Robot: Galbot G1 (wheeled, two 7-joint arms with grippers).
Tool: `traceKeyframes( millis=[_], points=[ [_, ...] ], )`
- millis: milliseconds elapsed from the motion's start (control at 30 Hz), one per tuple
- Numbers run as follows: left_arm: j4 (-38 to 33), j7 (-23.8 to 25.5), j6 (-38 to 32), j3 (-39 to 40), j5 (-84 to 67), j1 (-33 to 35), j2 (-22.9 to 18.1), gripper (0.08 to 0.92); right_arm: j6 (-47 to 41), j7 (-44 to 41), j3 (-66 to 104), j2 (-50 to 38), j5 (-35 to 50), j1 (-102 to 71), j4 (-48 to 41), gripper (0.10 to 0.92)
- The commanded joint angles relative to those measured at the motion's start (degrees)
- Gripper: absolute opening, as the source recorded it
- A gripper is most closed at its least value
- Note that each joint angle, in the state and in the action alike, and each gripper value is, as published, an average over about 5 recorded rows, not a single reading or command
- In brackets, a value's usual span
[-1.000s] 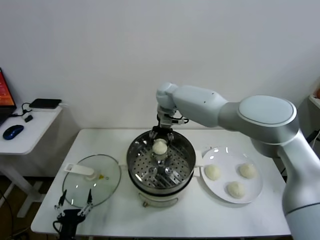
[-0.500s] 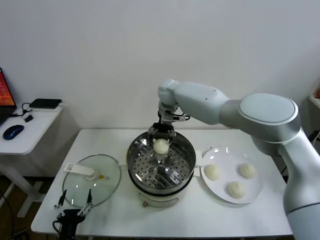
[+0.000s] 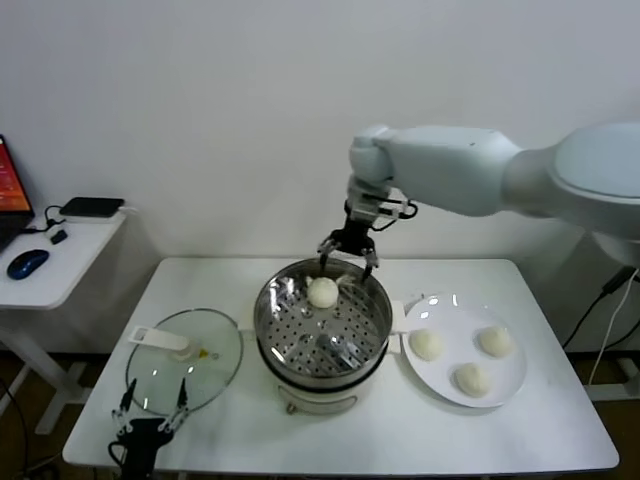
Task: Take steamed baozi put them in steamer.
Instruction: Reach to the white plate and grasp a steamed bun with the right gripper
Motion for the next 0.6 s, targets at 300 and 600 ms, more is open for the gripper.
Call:
traceKeyframes(
  millis=[300,600],
  points=[
    [0.3,-0.07,-0.05,0.57,-0.31,-0.34,-1.99,0.823,-50.58,10.24,-18.84,-19.14,20.17,12.42,25.05,0.823],
    [0.82,-0.03,-0.11,0.05,-0.38,-0.36,-1.91,0.823,-54.23,12.44,-11.09,-23.4,13.76,-0.87,23.39,0.823]
  ],
)
